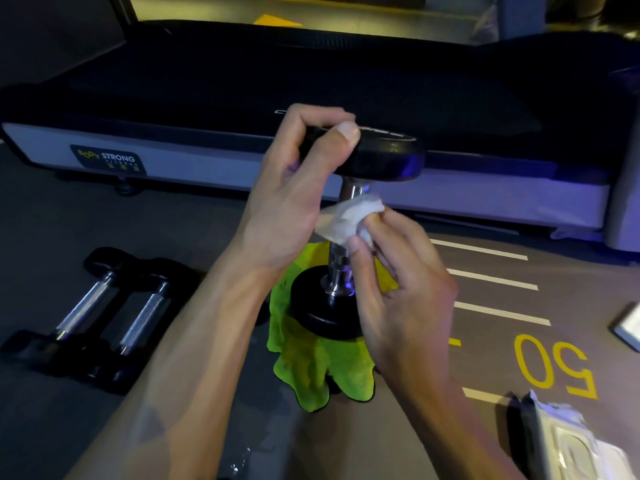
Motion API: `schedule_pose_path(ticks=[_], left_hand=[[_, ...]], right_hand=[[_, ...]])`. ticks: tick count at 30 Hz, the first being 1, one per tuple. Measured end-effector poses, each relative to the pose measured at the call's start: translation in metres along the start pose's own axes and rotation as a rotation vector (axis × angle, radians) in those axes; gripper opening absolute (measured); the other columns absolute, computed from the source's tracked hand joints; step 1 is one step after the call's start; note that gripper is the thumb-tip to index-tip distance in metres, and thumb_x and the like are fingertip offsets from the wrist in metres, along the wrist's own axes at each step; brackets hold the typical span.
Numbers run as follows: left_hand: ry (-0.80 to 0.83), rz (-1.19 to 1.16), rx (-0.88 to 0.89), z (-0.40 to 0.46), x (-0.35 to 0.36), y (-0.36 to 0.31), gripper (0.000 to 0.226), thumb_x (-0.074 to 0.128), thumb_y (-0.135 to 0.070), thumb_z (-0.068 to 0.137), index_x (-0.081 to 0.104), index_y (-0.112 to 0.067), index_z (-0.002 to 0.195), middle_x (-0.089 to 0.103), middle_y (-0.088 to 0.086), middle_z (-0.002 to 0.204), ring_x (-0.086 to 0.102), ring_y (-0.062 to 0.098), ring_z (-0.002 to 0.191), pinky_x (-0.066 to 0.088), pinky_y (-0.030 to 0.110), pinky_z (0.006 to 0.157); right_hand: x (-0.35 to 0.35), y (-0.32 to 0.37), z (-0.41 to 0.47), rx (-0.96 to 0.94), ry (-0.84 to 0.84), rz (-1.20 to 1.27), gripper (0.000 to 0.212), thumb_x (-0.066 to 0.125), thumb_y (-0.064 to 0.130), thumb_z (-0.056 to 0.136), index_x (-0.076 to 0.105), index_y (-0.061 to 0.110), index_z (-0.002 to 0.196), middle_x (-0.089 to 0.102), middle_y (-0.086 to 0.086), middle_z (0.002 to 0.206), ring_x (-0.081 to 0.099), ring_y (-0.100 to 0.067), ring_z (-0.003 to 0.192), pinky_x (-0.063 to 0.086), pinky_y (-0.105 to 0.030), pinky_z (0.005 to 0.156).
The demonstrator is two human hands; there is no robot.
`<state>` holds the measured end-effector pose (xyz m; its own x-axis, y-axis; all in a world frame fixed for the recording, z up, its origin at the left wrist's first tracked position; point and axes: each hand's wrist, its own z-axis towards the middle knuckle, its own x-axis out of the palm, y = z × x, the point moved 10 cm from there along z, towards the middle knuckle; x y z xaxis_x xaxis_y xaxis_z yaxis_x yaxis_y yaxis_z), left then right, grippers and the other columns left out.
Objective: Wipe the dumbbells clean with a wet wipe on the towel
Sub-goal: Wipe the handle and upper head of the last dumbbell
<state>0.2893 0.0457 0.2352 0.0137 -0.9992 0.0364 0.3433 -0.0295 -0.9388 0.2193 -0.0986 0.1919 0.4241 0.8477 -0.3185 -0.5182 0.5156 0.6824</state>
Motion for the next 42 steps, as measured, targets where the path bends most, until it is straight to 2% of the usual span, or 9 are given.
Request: schedule_pose_path(ticks=[4, 8, 12, 18, 21, 25, 30, 34, 42], left_hand=[[-0.003, 0.006, 0.004, 0.002, 0.000, -0.002, 0.015, 0.055, -0.030, 0.101, 0.063, -0.022, 0.110, 0.065, -0.009, 0.108, 0.061, -0.003, 0.100, 0.048, 0.013, 0.089], [0.022, 0.032, 0.039, 0.002, 0.004, -0.003, 0.015, 0.053, -0.029, 0.103, 0.062, -0.020, 0.111, 0.064, 0.001, 0.110, 0.060, 0.007, 0.102, 0.049, 0.018, 0.089], [-0.004, 0.016, 0.014, 0.003, 0.000, -0.002, 0.012, 0.053, -0.026, 0.106, 0.061, -0.019, 0.111, 0.063, -0.001, 0.111, 0.059, 0.003, 0.101, 0.050, 0.013, 0.083], [-0.002, 0.014, 0.010, 0.004, 0.001, -0.001, 0.012, 0.054, -0.031, 0.099, 0.063, -0.025, 0.107, 0.064, -0.012, 0.105, 0.060, -0.002, 0.098, 0.047, 0.014, 0.088], [0.024, 0.037, 0.033, 0.003, 0.005, -0.004, 0.012, 0.052, -0.028, 0.102, 0.063, -0.027, 0.108, 0.063, -0.011, 0.105, 0.059, -0.001, 0.099, 0.047, 0.015, 0.089], [0.016, 0.162, 0.087, 0.000, 0.001, -0.009, 0.018, 0.048, -0.031, 0.109, 0.065, -0.036, 0.110, 0.065, -0.014, 0.116, 0.058, 0.004, 0.112, 0.043, 0.022, 0.098], [0.029, 0.266, 0.179, -0.002, 0.006, -0.013, 0.021, 0.044, -0.028, 0.112, 0.064, -0.031, 0.118, 0.061, 0.001, 0.121, 0.053, 0.006, 0.107, 0.039, 0.022, 0.096], [0.007, 0.287, 0.237, -0.002, 0.006, -0.015, 0.022, 0.043, -0.024, 0.113, 0.064, -0.031, 0.118, 0.061, -0.001, 0.117, 0.053, 0.005, 0.102, 0.040, 0.021, 0.094], [0.006, 0.261, 0.220, 0.005, 0.005, -0.007, 0.022, 0.045, -0.026, 0.112, 0.064, -0.036, 0.115, 0.058, -0.010, 0.106, 0.048, 0.003, 0.092, 0.037, 0.022, 0.090]], right_hand=[[-0.005, -0.009, 0.001, -0.008, 0.055, -0.033, 0.020, 0.078, 0.018, 0.093, 0.077, 0.005, 0.108, 0.070, -0.001, 0.112, 0.070, -0.009, 0.099, 0.060, -0.034, 0.086], [-0.013, 0.006, 0.036, -0.065, 0.001, -0.085, 0.011, 0.078, 0.017, 0.093, 0.077, 0.008, 0.098, 0.069, -0.004, 0.099, 0.062, -0.006, 0.085, 0.049, -0.016, 0.079], [-0.002, 0.009, 0.030, -0.078, 0.009, -0.085, 0.010, 0.075, 0.014, 0.094, 0.074, 0.009, 0.085, 0.060, -0.004, 0.085, 0.059, -0.016, 0.071, 0.049, -0.032, 0.064], [-0.008, -0.011, 0.027, -0.022, 0.100, -0.055, 0.001, 0.074, 0.012, 0.094, 0.074, 0.012, 0.094, 0.065, 0.001, 0.088, 0.061, -0.017, 0.078, 0.050, -0.038, 0.068], [-0.012, -0.010, 0.048, 0.013, 0.011, -0.009, 0.006, 0.071, 0.008, 0.093, 0.072, 0.015, 0.094, 0.062, -0.002, 0.086, 0.057, -0.014, 0.076, 0.047, -0.032, 0.068], [-0.006, -0.013, 0.025, 0.002, 0.092, 0.032, 0.015, 0.073, 0.003, 0.092, 0.078, 0.014, 0.101, 0.061, 0.000, 0.097, 0.061, -0.008, 0.081, 0.047, -0.019, 0.071], [-0.006, -0.005, 0.018, -0.055, 0.158, -0.017, 0.014, 0.074, 0.005, 0.091, 0.080, 0.015, 0.100, 0.056, 0.002, 0.095, 0.062, -0.012, 0.080, 0.052, -0.033, 0.070], [-0.005, 0.011, 0.029, -0.150, 0.131, -0.073, 0.020, 0.073, 0.004, 0.091, 0.080, 0.018, 0.104, 0.058, 0.003, 0.092, 0.060, -0.009, 0.077, 0.050, -0.022, 0.067], [0.025, 0.003, 0.004, -0.071, 0.429, -0.206, 0.025, 0.070, 0.007, 0.077, 0.056, 0.024, 0.066, 0.042, 0.025, 0.067, 0.044, -0.003, 0.067, 0.036, -0.023, 0.059]])
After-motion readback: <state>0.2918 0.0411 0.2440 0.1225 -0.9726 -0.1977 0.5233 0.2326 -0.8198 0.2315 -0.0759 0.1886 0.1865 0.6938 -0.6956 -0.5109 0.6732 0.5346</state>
